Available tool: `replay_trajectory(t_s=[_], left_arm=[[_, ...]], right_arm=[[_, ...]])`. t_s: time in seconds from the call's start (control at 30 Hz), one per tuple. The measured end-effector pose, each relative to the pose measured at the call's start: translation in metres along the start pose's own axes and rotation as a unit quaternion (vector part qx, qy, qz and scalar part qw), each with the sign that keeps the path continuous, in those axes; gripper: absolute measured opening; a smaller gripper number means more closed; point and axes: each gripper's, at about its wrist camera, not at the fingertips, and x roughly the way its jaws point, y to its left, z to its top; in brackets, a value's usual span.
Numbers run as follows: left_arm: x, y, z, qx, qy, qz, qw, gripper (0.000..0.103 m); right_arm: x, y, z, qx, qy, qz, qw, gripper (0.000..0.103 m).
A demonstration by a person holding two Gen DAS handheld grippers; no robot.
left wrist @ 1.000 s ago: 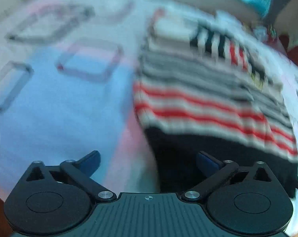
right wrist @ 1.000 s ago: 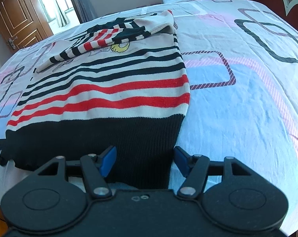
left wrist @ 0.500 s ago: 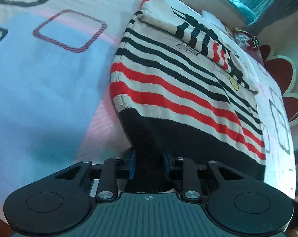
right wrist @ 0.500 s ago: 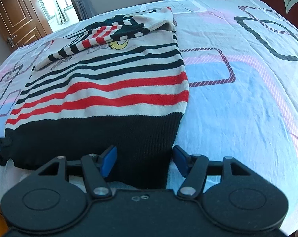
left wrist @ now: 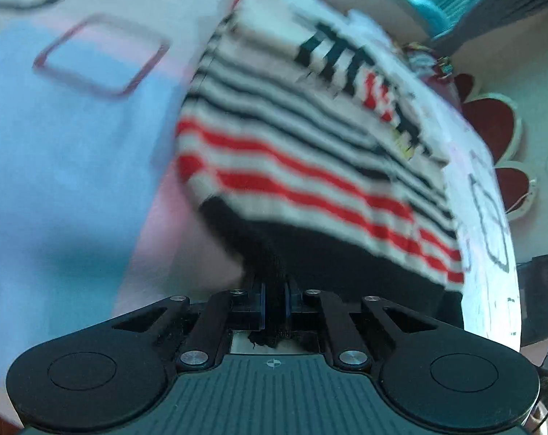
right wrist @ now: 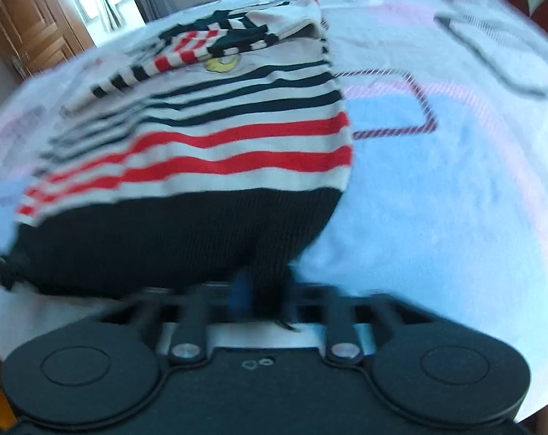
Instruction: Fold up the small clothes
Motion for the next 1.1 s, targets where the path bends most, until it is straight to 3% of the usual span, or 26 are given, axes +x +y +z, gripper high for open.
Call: replay_trajectory(t_s=[0.13,0.27,0.43,0.6,0.87,1.1], left_arm=[[-0.006,-0.015,0.021,0.027,-0.048,-0.017,0.9984,0.009],[-0.007,-0.024,0.055,0.020,-0.091,-0.033,0.9951,0.009],[0.001,-0.045,0.116,0.035,-0.150,-0.039,0.9874,0.009],[0.036,-0.067,0.185,0.039,-0.185,-0.037,0.9812,0.009],[0.117,-0.082,0.283,0.002,-0.198,-0.004,0.9802,0.009],[0.180,-0.081,0.328,0.003,-0.179,0.044,0.9829,0.009]], right_arm=[[-0.010,0.004,0.011,0.002,-0.029,0.026,0.999,0.011],[-0.023,0.011,0.040,0.004,-0.081,0.051,0.995,0.010],[-0.025,0.013,0.101,-0.006,-0.147,0.067,0.987,0.010],[0.005,0.011,0.180,-0.010,-0.188,0.075,0.979,0.010],[0.092,0.000,0.292,0.010,-0.195,0.078,0.978,0.010],[0.161,-0.011,0.341,0.022,-0.165,0.062,0.984,0.010]])
